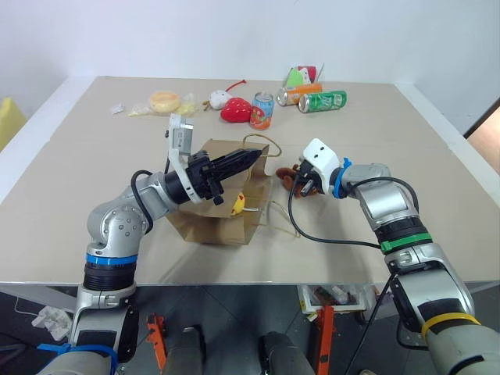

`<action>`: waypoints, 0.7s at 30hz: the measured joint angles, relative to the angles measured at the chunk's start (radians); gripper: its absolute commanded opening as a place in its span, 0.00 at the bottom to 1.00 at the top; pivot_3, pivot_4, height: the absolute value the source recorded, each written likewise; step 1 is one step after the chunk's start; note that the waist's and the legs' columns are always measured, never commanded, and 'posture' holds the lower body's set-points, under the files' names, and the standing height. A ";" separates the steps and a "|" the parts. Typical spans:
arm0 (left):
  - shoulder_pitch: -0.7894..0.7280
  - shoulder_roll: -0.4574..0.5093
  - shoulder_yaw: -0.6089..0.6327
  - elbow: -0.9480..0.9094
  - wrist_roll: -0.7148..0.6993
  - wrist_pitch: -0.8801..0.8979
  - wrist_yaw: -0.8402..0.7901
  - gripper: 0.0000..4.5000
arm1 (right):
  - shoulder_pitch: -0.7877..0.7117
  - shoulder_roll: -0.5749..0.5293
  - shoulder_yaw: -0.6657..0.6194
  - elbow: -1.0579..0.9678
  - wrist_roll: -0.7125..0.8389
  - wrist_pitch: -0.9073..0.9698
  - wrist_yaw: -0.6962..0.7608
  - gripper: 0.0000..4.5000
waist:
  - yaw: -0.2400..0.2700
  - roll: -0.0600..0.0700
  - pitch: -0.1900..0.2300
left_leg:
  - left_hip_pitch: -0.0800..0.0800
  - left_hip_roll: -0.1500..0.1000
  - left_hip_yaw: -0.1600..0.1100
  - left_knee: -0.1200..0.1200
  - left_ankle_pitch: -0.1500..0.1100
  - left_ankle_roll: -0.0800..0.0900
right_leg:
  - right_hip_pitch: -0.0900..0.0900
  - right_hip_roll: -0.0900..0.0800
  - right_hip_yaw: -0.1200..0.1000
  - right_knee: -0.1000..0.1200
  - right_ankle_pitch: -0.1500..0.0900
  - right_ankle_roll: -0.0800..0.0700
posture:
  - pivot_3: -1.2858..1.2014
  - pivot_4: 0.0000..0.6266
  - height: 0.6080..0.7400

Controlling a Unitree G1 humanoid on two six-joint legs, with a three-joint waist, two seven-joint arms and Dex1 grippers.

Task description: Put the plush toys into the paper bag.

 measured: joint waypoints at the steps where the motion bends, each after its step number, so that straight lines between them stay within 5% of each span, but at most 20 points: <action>1: 0.000 0.000 0.000 0.000 0.000 0.000 0.000 0.00 | 0.000 -0.001 -0.003 0.001 -0.001 -0.001 -0.006 0.01 | 0.001 0.000 0.000 | 0.000 0.000 0.000 0.000 0.000 0.000 | 0.000 0.000 0.000 0.000 0.000 0.000 | 0.52 0.24 1.00; 6: 0.000 0.000 0.003 0.000 -0.002 0.000 0.001 0.00 | 0.006 -0.023 -0.125 -0.040 0.100 0.074 0.016 0.01 | 0.001 0.000 0.000 | -0.001 0.000 0.000 -0.001 0.000 0.000 | -0.001 0.000 0.000 0.000 0.000 0.000 | 0.52 0.24 1.00; 10: 0.001 0.004 0.016 0.000 -0.018 0.007 0.004 0.00 | 0.079 -0.145 -0.220 -0.288 0.250 0.124 0.183 0.01 | 0.003 0.000 0.000 | -0.001 0.000 -0.001 -0.002 -0.002 0.000 | -0.001 0.000 -0.001 0.000 -0.003 -0.002 | 0.52 0.24 1.00; 21: 0.001 0.007 0.017 0.000 -0.020 0.007 0.008 0.00 | 0.182 -0.167 -0.100 -0.550 0.293 0.186 0.290 0.01 | -0.010 0.000 0.000 | 0.001 0.001 -0.001 -0.001 -0.002 0.000 | -0.001 0.001 0.000 0.000 -0.003 -0.002 | 0.52 0.24 1.00</action>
